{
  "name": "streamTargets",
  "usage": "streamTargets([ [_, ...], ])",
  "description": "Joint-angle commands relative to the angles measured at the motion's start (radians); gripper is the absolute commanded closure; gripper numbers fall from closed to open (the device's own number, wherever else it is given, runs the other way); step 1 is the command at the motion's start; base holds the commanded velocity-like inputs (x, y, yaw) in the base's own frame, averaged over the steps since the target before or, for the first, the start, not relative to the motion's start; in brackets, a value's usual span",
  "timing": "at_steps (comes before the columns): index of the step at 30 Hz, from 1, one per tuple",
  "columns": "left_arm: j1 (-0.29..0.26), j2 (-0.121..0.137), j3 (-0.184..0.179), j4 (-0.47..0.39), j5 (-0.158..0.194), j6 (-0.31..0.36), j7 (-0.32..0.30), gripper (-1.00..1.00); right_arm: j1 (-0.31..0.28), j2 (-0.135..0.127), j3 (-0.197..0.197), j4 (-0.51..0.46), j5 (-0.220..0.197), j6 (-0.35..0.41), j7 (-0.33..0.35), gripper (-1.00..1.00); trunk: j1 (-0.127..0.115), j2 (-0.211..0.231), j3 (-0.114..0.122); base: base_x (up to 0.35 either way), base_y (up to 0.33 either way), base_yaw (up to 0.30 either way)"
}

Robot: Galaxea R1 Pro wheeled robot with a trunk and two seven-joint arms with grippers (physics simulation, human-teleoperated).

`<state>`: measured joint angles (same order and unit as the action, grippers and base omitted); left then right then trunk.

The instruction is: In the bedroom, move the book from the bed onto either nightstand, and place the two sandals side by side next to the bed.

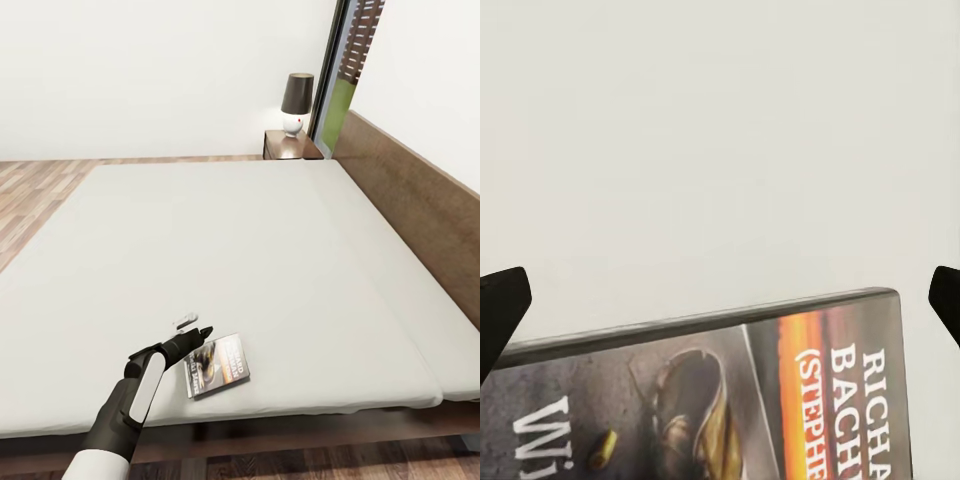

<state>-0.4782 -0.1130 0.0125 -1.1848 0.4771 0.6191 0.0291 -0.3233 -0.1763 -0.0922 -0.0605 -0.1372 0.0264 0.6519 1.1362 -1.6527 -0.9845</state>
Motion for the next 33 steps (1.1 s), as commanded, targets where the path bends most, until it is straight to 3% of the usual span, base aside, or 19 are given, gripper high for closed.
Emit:
streamTargets([
  [1, 0.0, -0.001, 0.001, -0.001, 0.007, 0.005, 0.003, -1.0, 0.0, 0.0, -0.008, 0.001, -0.001, 0.003, 0.005, -1.0, 0.0, 0.0, -0.001, 0.0, 0.0, 0.0],
  [9, 0.0, -0.001, 0.001, -0.001, 0.008, 0.005, 0.003, -1.0, 0.0, 0.0, -0.008, 0.001, -0.001, 0.003, 0.004, -1.0, 0.0, 0.0, -0.001, 0.0, 0.0, 0.0],
  [18, 0.0, -0.001, 0.001, -0.002, 0.007, 0.005, 0.003, -1.0, 0.0, 0.0, -0.008, 0.001, -0.001, 0.003, 0.005, -1.0, 0.034, -0.063, -0.029, 0.0, 0.0, 0.0],
  [33, 0.0, -0.001, 0.001, -0.003, 0.008, 0.005, 0.003, -1.0, 0.0, 0.0, -0.008, 0.001, -0.001, 0.003, 0.005, -1.0, 0.042, -0.077, -0.035, 0.0, 0.0, 0.0],
])
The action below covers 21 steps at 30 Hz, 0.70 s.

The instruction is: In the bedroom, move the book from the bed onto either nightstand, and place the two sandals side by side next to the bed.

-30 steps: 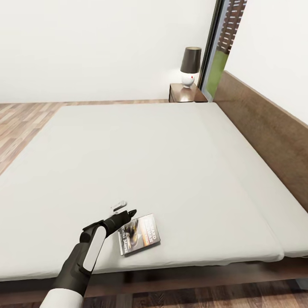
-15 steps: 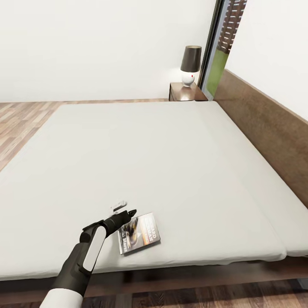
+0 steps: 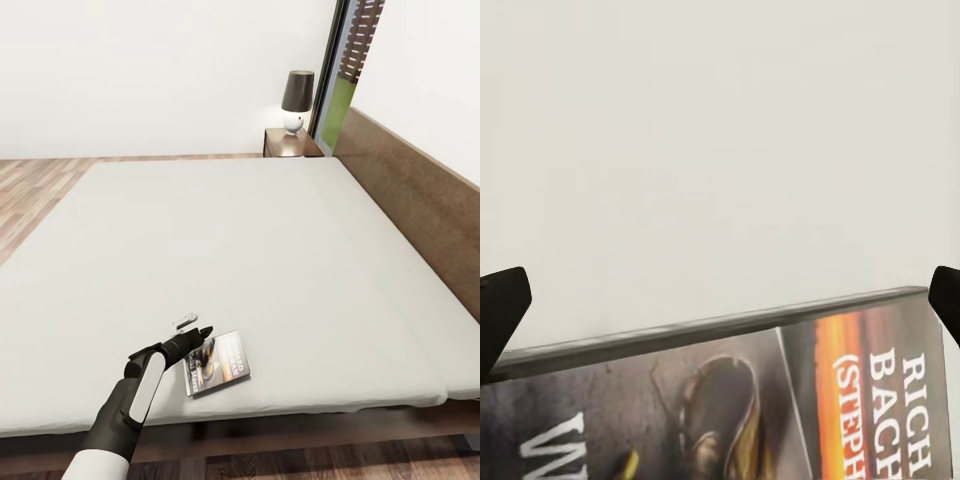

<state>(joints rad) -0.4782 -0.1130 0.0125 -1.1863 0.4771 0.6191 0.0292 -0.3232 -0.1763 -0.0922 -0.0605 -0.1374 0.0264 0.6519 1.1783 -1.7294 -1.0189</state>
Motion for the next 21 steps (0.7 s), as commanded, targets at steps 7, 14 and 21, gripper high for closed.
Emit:
streamTargets([
  [7, 0.0, -0.001, 0.001, -0.001, 0.008, 0.005, 0.003, -1.0, 0.0, 0.0, -0.008, 0.001, -0.001, 0.003, 0.005, -1.0, 0.027, -0.05, -0.023, 0.0, 0.0, 0.0],
  [14, 0.0, -0.001, 0.001, -0.001, 0.008, 0.005, 0.003, -1.0, 0.0, 0.0, -0.008, 0.001, -0.001, 0.003, 0.005, -1.0, 0.035, -0.064, -0.029, 0.0, 0.0, 0.0],
  [21, 0.0, -0.001, 0.001, -0.001, 0.008, 0.005, 0.003, -1.0, 0.0, 0.0, -0.008, 0.001, 0.0, 0.003, 0.005, -1.0, 0.035, -0.064, -0.029, 0.0, 0.0, 0.0],
])
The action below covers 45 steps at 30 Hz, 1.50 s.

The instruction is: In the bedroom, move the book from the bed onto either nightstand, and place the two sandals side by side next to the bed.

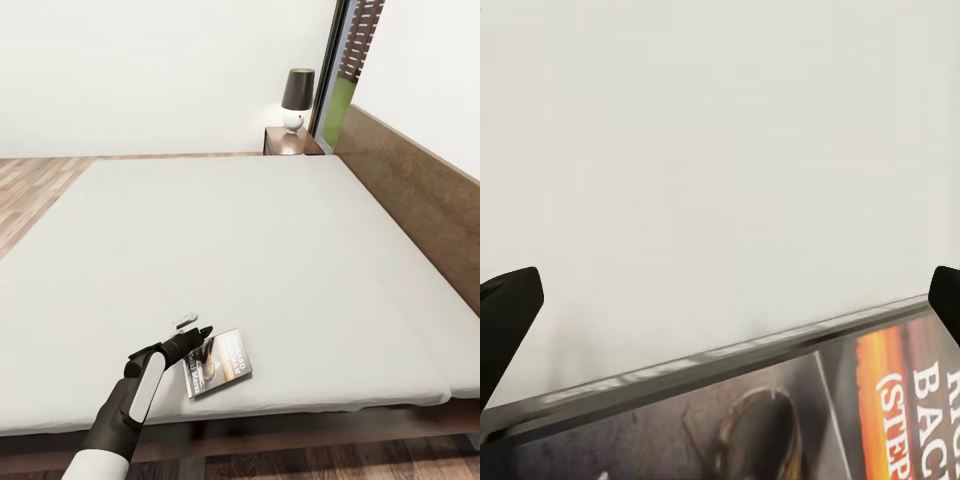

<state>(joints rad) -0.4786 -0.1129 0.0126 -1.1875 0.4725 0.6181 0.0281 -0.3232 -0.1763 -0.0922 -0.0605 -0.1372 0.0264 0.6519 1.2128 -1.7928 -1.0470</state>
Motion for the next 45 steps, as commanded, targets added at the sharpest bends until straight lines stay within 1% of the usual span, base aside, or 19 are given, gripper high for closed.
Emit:
streamTargets([
  [1, 0.0, -0.001, 0.001, 0.0, 0.012, 0.006, 0.004, -1.0, 0.0, 0.0, -0.008, 0.001, -0.001, 0.003, 0.005, -1.0, 0.0, 0.0, -0.001, 0.0, 0.0, 0.0],
  [19, 0.0, -0.001, 0.001, 0.0, 0.012, 0.006, 0.004, -1.0, 0.0, 0.0, -0.008, 0.001, -0.001, 0.003, 0.005, -1.0, 0.0, 0.0, -0.001, -0.003, 0.0, 0.0],
  [26, 0.0, -0.001, 0.001, 0.0, 0.012, 0.006, 0.004, -1.0, 0.0, 0.0, -0.008, 0.001, -0.001, 0.003, 0.005, -1.0, 0.0, 0.0, -0.001, -0.153, 0.0, 0.0],
  [39, 0.0, -0.001, 0.001, 0.001, 0.012, 0.006, 0.004, -1.0, 0.0, 0.0, -0.008, 0.001, -0.001, 0.003, 0.005, -1.0, 0.0, 0.0, -0.001, -0.019, 0.0, 0.0],
  [45, 0.0, -0.001, 0.001, 0.002, 0.012, 0.006, 0.004, -1.0, 0.0, 0.0, -0.008, 0.001, -0.001, 0.003, 0.005, -1.0, 0.0, 0.0, -0.001, -0.171, 0.0, 0.0],
])
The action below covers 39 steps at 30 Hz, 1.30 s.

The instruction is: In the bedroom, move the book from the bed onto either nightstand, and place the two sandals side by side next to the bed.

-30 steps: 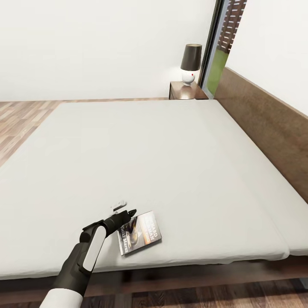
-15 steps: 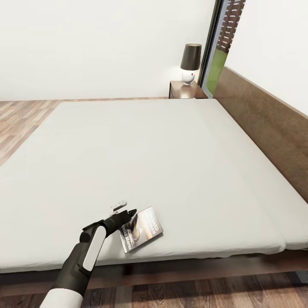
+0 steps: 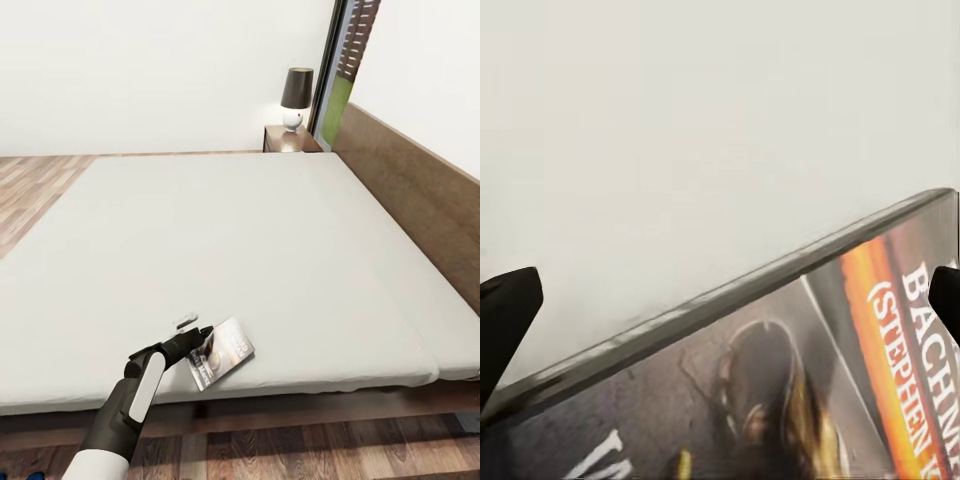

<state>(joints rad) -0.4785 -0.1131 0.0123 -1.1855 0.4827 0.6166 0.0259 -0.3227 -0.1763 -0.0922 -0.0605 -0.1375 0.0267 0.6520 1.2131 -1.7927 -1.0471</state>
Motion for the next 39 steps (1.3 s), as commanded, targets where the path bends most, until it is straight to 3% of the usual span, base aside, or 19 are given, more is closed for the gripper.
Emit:
streamTargets([
  [1, 0.0, 0.0, 0.001, 0.0, 0.002, 0.008, 0.006, -1.0, -0.001, 0.0, -0.007, 0.001, -0.001, 0.003, 0.005, -1.0, 0.0, 0.0, -0.001, -0.079, 0.0, 0.0],
  [39, 0.0, 0.0, 0.001, 0.0, 0.002, 0.008, 0.006, -1.0, -0.001, 0.0, -0.007, 0.001, -0.001, 0.002, 0.005, -1.0, 0.0, 0.0, -0.001, -0.025, 0.0, 0.0],
])
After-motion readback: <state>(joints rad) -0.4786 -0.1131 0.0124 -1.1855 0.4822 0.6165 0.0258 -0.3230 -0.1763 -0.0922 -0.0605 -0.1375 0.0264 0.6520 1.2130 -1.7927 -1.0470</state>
